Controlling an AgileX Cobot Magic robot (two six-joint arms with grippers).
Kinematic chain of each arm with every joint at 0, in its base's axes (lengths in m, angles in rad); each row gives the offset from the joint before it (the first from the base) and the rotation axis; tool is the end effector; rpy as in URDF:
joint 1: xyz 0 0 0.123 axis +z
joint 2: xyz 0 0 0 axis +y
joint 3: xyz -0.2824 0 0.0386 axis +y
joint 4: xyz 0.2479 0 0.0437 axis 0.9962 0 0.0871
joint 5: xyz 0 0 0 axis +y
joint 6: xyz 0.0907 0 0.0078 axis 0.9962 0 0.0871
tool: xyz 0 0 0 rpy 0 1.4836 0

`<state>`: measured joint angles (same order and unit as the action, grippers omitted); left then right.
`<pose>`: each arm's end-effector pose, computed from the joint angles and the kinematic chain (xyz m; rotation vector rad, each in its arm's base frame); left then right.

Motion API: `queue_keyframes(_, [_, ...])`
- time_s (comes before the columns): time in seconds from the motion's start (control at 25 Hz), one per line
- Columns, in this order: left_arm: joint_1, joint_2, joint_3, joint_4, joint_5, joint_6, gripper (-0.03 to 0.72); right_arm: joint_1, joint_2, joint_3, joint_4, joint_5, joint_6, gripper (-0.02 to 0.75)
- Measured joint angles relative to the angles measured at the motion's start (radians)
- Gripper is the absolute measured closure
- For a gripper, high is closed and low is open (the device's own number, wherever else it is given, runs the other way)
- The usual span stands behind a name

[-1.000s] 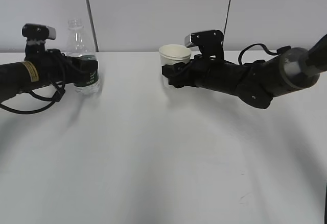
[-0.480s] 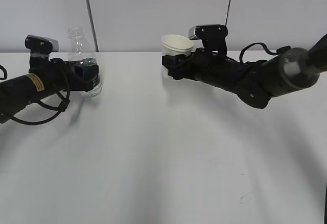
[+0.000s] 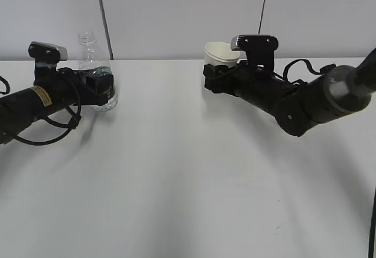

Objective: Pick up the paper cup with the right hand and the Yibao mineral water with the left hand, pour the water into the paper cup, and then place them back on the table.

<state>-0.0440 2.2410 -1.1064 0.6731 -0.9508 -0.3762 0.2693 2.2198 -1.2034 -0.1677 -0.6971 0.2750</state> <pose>0.4242 -0.0649 0.0971 0.4688 1.7174 -0.4644 0.4379 0.1310 0.1153 -0.1893 1.8160 0.3913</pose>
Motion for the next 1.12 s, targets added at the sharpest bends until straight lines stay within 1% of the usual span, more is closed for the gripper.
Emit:
queue_keyframes(0.08, [0.000,0.000,0.000,0.000,0.000,0.003,0.364,0.000,0.000,0.028,0.062,-0.023,-0.041,0.244])
queue_keyframes(0.16, [0.000,0.000,0.000,0.000,0.000,0.003,0.364,-0.004,0.000,0.059,0.100,-0.042,-0.071,0.244])
queue_keyframes(0.4, [0.000,0.000,0.000,0.000,0.000,0.006,0.364,-0.047,0.000,0.127,0.124,-0.065,-0.087,0.244])
queue_keyframes(0.64, [0.000,0.000,0.000,0.000,0.000,0.006,0.364,-0.098,0.000,0.141,0.114,-0.069,-0.094,0.244])
queue_keyframes(0.76, [0.000,0.000,0.000,0.000,0.000,0.006,0.364,-0.105,0.005,0.141,0.079,-0.107,-0.103,0.244])
queue_keyframes(0.88, [0.000,0.000,0.000,-0.001,0.000,0.006,0.365,-0.108,0.027,0.141,0.069,-0.158,-0.113,0.244])
queue_keyframes(1.12, [0.000,0.000,0.000,-0.002,0.000,0.006,0.365,-0.109,0.062,0.141,0.043,-0.173,-0.120,0.245])
